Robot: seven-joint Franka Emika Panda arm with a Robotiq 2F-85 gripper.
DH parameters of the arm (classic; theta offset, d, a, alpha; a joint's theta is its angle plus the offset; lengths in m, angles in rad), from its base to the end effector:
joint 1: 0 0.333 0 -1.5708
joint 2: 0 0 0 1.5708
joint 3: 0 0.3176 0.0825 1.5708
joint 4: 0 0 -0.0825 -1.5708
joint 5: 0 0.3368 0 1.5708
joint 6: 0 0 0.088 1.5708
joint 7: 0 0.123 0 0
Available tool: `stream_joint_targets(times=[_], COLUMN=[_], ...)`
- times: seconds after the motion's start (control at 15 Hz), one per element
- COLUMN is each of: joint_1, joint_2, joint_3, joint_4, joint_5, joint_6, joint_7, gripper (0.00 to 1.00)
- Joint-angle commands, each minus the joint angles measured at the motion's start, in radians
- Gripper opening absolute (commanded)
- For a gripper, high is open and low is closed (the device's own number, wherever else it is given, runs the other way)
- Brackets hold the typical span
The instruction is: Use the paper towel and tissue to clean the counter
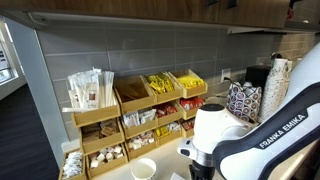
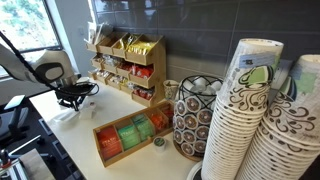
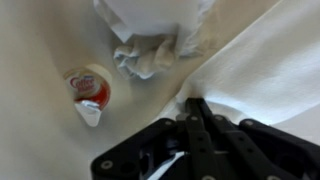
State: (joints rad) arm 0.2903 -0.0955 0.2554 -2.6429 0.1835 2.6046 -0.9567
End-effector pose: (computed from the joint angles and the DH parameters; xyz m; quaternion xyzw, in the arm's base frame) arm 0.3466 0.2064 0.3051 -0.7809 -0.6230 -0.0349 0.0305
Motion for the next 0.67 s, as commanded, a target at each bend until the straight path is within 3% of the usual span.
stream_joint_targets(times=[0.0, 0.4, 0.6], joint_1=[0.025, 0.077, 0.085], joint_2=[-0.086, -0.279, -0.407], joint_3=[-0.011, -0.014, -0.012], joint_4=[-0.047, -0.097, -0.119], joint_5=[0.068, 0.1, 0.068], joint_6=[-0.028, -0.07, -0.15], joint_7=[0.084, 0.323, 0.533], gripper=[0.37, 0.84, 1.0])
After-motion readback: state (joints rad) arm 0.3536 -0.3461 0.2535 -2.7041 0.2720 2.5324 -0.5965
